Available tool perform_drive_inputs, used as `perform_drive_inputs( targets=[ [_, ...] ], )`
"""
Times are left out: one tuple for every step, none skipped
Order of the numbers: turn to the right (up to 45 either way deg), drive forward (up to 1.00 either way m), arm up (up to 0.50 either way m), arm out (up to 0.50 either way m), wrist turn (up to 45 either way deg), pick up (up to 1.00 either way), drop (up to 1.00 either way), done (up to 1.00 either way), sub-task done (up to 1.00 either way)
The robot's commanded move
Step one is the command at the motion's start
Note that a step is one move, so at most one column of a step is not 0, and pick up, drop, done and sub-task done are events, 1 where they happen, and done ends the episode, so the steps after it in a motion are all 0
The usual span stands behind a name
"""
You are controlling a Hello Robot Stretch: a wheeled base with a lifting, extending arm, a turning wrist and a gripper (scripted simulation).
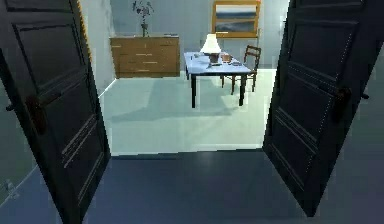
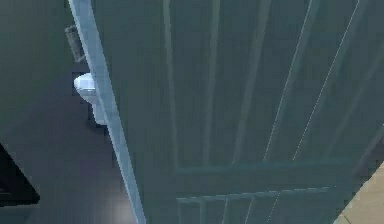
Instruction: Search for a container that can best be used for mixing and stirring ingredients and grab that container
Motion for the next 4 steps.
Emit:
perform_drive_inputs(
  targets=[
    [0.0,0.20,0.00,0.00,0.0,0.00,0.00,0.00,0.00],
    [6.0,0.00,0.00,0.00,0.0,0.00,0.00,0.00,0.00],
    [0.0,1.00,0.00,0.00,0.0,0.00,0.00,0.00,0.00],
    [3.0,0.00,0.00,0.00,0.0,0.00,0.00,0.00,0.00]
  ],
)
